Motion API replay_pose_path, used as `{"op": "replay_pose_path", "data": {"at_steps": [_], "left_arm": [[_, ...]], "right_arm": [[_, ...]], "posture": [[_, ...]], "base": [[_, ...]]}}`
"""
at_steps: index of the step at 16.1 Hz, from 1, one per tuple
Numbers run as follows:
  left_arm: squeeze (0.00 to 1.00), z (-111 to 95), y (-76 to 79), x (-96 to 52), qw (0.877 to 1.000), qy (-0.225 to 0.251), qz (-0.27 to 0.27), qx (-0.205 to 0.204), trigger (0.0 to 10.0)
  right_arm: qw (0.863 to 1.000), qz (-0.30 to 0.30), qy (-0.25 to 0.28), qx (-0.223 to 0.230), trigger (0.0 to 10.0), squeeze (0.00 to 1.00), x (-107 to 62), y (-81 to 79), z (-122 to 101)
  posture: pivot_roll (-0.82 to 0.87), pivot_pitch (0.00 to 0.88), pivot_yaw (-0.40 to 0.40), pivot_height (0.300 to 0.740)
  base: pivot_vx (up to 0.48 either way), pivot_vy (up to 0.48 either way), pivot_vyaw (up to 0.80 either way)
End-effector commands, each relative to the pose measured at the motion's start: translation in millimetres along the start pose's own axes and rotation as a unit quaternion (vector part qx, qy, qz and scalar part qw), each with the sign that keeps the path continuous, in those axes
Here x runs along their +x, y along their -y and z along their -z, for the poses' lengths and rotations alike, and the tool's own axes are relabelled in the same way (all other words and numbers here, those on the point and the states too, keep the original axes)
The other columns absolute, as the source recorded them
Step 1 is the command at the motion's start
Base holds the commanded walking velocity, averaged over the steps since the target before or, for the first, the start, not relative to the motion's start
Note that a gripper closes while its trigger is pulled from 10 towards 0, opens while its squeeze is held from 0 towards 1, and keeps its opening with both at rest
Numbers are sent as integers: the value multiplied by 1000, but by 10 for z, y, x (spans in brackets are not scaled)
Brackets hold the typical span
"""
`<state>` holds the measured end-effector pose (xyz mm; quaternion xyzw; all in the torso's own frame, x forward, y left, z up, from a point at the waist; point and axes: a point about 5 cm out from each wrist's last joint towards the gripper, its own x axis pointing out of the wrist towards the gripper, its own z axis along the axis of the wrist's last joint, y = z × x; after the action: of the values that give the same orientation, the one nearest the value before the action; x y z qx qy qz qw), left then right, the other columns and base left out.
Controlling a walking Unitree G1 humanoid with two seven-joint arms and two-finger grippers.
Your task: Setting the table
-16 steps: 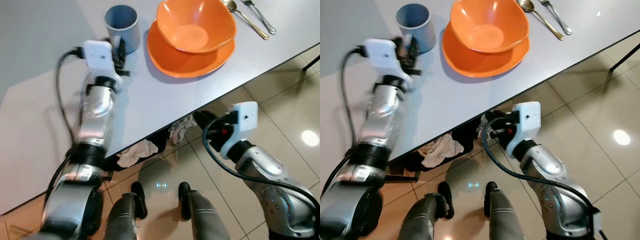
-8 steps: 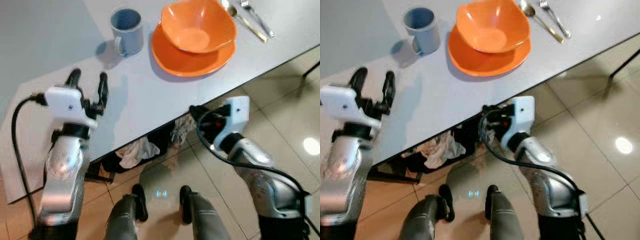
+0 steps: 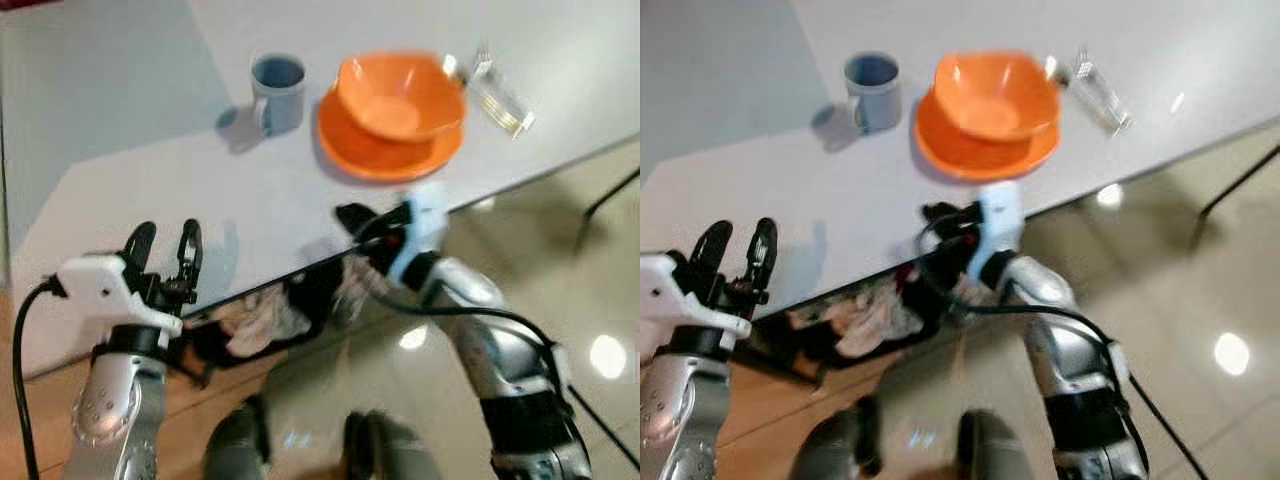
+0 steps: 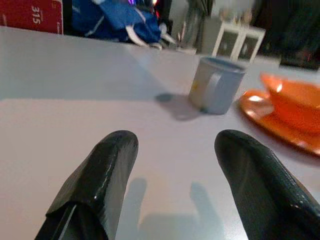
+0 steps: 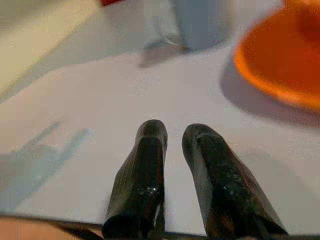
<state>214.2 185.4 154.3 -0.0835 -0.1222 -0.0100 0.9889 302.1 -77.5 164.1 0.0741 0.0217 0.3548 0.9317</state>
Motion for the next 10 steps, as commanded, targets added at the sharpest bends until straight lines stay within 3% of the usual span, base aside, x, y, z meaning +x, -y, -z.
{"op": "replay_pose_path", "data": {"at_steps": [1, 5, 7, 8, 10], "left_arm": [[0, 151, 67, -54, 999, -28, 15, -27, 10000], [0, 365, 204, -73, 996, -56, 44, -51, 10000], [0, 438, 240, -36, 995, -66, 58, -51, 10000], [0, 483, 236, -28, 994, -72, 64, -49, 10000], [0, 609, 215, -10, 992, -92, 79, -43, 10000]], "right_arm": [[999, -16, -5, -33, 10000, 0, -8, 23, 52], [998, -24, 5, -53, 10000, 0, 125, 85, 32], [998, -13, -1, -57, 10000, 0, 111, 132, 73], [998, 0, -5, -56, 10000, 0, 98, 189, 117], [995, 49, -56, -64, 10000, 0, -15, 380, 438]], "posture": [[-65, 104, -77, 740], [-79, 63, -97, 740], [-96, 49, -87, 740], [-99, 47, -82, 740], [-111, 51, -64, 740]], "base": [[0, -458, 0], [0, -458, 783], [0, -458, 0], [0, -458, 0], [0, -458, 759]]}}
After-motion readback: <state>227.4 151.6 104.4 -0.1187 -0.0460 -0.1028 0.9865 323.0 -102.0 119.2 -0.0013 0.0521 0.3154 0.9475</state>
